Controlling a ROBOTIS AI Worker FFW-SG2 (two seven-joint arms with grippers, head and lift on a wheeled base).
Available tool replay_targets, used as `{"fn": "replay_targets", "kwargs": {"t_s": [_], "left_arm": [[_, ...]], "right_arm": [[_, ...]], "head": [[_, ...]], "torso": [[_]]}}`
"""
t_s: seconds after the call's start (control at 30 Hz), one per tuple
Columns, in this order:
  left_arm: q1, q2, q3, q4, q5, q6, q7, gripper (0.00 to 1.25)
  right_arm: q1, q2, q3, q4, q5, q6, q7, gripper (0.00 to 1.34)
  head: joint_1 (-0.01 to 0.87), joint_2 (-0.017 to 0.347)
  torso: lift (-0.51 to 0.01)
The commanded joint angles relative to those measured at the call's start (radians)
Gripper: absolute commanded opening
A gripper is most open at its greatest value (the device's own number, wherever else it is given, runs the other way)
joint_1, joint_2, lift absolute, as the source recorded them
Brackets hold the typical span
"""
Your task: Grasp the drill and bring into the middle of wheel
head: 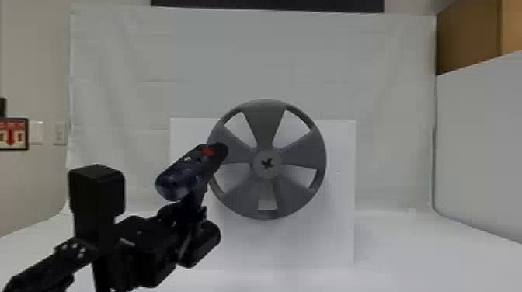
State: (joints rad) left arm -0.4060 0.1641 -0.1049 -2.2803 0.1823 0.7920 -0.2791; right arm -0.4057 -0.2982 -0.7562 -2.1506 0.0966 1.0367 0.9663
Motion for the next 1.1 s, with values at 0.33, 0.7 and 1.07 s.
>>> {"fn": "replay_targets", "kwargs": {"t_s": [0.33, 0.7, 1.07], "left_arm": [[-0.008, 0.000, -0.102, 0.038, -0.032, -0.033, 0.003, 0.06], [-0.045, -0.002, -0.162, 0.071, -0.046, -0.037, 0.052, 0.06], [-0.076, -0.026, -0.211, 0.133, -0.026, -0.043, 0.081, 0.06]], "right_arm": [[-0.004, 0.007, 0.005, 0.000, 0.008, 0.002, 0.000, 1.23], [-0.004, 0.007, 0.011, 0.000, 0.015, 0.006, 0.000, 1.23], [-0.005, 0.008, 0.018, 0.000, 0.021, 0.013, 0.000, 1.23]], "head": [[0.000, 0.000], [0.000, 0.000], [0.000, 0.000]], "torso": [[-0.406], [-0.406], [-0.406]]}}
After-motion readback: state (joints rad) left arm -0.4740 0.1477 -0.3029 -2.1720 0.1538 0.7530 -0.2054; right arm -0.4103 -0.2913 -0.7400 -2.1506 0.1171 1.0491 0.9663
